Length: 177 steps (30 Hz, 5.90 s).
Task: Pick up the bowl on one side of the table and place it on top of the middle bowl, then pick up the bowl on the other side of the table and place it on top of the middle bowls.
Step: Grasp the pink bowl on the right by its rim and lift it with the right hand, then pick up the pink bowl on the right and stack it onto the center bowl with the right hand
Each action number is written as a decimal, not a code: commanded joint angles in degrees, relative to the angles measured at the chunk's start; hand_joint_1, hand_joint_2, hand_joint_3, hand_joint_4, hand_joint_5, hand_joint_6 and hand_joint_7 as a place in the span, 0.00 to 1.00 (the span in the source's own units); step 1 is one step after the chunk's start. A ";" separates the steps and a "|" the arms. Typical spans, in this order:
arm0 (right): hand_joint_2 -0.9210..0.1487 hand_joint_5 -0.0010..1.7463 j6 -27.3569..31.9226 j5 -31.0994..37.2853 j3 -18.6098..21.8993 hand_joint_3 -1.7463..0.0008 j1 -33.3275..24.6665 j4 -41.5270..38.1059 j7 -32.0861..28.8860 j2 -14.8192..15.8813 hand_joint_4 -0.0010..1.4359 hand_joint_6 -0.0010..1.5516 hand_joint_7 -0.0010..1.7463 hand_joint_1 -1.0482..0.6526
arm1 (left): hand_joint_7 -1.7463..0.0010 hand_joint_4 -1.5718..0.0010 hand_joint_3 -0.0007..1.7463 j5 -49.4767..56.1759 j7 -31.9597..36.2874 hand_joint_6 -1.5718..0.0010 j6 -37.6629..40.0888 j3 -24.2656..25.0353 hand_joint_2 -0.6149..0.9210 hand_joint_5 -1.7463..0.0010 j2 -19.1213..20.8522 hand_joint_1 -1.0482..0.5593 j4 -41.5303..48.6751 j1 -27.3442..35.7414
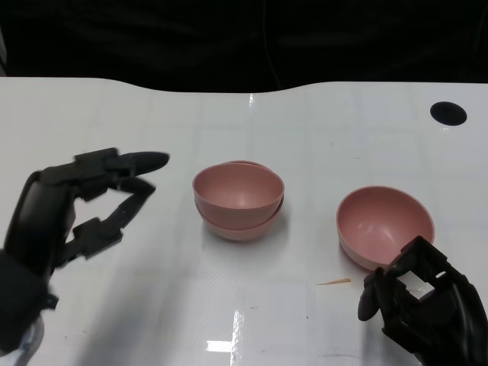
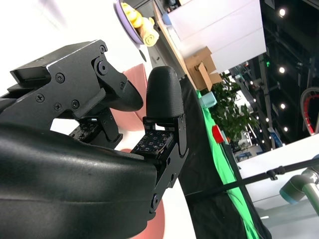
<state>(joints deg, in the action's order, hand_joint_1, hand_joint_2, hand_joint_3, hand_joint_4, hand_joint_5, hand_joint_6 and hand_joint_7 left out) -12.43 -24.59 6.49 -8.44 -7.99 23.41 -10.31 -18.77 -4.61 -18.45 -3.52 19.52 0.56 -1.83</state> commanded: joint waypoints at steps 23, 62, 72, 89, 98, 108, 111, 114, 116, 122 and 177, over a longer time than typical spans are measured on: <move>0.00 0.07 -32.57 69.45 5.30 0.83 3.01 6.59 -28.54 13.98 0.41 0.37 0.00 0.23 | 0.00 0.39 0.86 -14.25 -23.02 0.50 27.78 12.82 0.88 0.00 -2.27 0.78 5.53 3.24; 0.00 0.01 1.46 76.66 -22.30 0.86 20.67 -10.73 -28.28 31.23 0.31 0.27 0.01 0.16 | 0.00 0.42 0.83 -8.54 -17.66 0.53 34.88 15.01 0.90 0.00 -5.12 0.79 -0.72 3.32; 0.00 0.02 -0.33 75.56 -27.09 0.85 27.57 -22.48 -32.58 31.40 0.34 0.29 0.01 0.17 | 0.00 0.42 0.82 -8.20 -17.58 0.53 35.51 15.51 0.90 0.00 -5.95 0.79 -1.42 3.28; 0.00 0.11 -8.29 73.35 -33.37 0.89 34.57 -41.45 -48.50 29.12 0.62 0.51 0.07 0.38 | 0.00 0.42 0.83 -7.82 -17.82 0.53 35.24 15.77 0.90 0.00 -6.67 0.79 -1.79 3.56; 0.00 0.99 -21.12 71.44 -34.79 0.82 37.23 -48.24 -60.54 29.51 0.50 0.37 0.95 0.45 | 0.00 0.41 0.84 -7.35 -17.41 0.52 35.38 15.56 0.89 0.00 -6.77 0.79 -2.19 3.61; 0.01 1.00 -25.33 67.80 -31.91 0.77 37.97 -34.14 -49.95 34.55 0.51 0.33 1.00 0.46 | 0.00 0.42 0.83 -7.14 -17.00 0.53 36.00 15.51 0.89 0.00 -6.76 0.79 -2.68 3.62; 0.01 1.00 -25.32 67.29 -31.17 0.78 37.68 -31.30 -47.82 35.19 0.51 0.33 1.00 0.47 | 0.00 0.42 0.84 -7.09 -17.19 0.53 35.89 15.56 0.89 0.00 -6.79 0.80 -2.56 3.58; 0.01 1.00 -25.86 66.32 -29.97 0.80 40.48 -27.32 -43.68 36.25 0.51 0.33 1.00 0.47 | 0.00 0.43 0.84 -6.71 -16.85 0.53 35.93 15.51 0.89 0.00 -6.78 0.80 -2.43 3.45; 0.00 1.00 -25.98 65.59 -29.23 0.82 42.17 -25.20 -40.83 36.63 0.51 0.32 1.00 0.47 | 0.00 0.43 0.84 -6.59 -16.49 0.53 36.22 15.50 0.88 0.00 -6.86 0.80 -2.57 3.41; 0.01 1.00 -27.25 64.41 -29.47 0.76 47.98 -25.87 -36.34 34.66 0.57 0.38 1.00 0.44 | 0.00 0.43 0.84 -6.84 -16.77 0.53 36.16 15.32 0.89 0.00 -6.83 0.80 -2.51 3.34; 0.06 1.00 -26.45 71.82 -41.27 0.77 60.94 -47.33 -39.74 17.51 0.61 0.40 1.00 0.44 | 0.00 0.42 0.91 -5.54 -15.76 0.50 36.71 14.94 0.82 0.00 -8.59 0.78 -6.19 5.56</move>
<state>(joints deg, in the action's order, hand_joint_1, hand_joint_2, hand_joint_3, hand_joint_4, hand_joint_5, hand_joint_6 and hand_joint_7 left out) -38.78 46.57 -34.38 50.50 -54.58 -15.18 7.10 -24.47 -20.82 18.14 11.17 10.63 -5.13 3.27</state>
